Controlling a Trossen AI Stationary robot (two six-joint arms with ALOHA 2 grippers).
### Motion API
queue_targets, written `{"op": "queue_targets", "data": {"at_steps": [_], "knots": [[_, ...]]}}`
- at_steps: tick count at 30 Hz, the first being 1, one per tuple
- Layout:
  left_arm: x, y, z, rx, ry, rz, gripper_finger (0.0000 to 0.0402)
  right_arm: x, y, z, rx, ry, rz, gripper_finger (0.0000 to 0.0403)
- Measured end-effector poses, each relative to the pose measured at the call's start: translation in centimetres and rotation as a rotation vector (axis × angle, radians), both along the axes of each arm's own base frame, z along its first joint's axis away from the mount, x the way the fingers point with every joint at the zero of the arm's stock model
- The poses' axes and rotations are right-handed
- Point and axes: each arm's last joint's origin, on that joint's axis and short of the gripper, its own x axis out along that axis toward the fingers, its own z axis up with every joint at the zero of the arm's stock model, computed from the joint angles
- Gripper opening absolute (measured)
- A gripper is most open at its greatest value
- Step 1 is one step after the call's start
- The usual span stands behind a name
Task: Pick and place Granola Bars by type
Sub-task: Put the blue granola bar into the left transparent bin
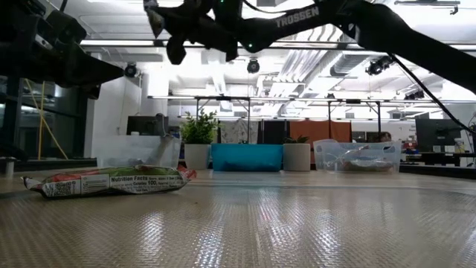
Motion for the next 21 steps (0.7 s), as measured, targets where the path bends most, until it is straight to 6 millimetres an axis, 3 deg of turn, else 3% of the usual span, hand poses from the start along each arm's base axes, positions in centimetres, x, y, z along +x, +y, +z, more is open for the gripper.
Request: {"op": "queue_targets", "data": {"at_steps": [8,11,16,21], "knots": [[0.0,0.0,0.0,0.0,0.0,0.0,0.0001,-2.7,-0.4,5.2,-0.061,-0.111,-0.033,0.0017],[0.0,0.0,0.0,0.0,0.0,0.0,0.0001,-3.6,-1.2,6.1,-0.092,-0.143,-0.057,0.0017],[0.0,0.0,0.0,0.0,0.0,0.0,0.0001,-4.9,-4.4,6.1,-0.125,-0.151,-0.194,0.0017],[0.0,0.0,0.0,0.0,0.0,0.0,0.0001,-5.9,-7.4,3.6,-0.28,-0.01,-0.434,0.0017]]}}
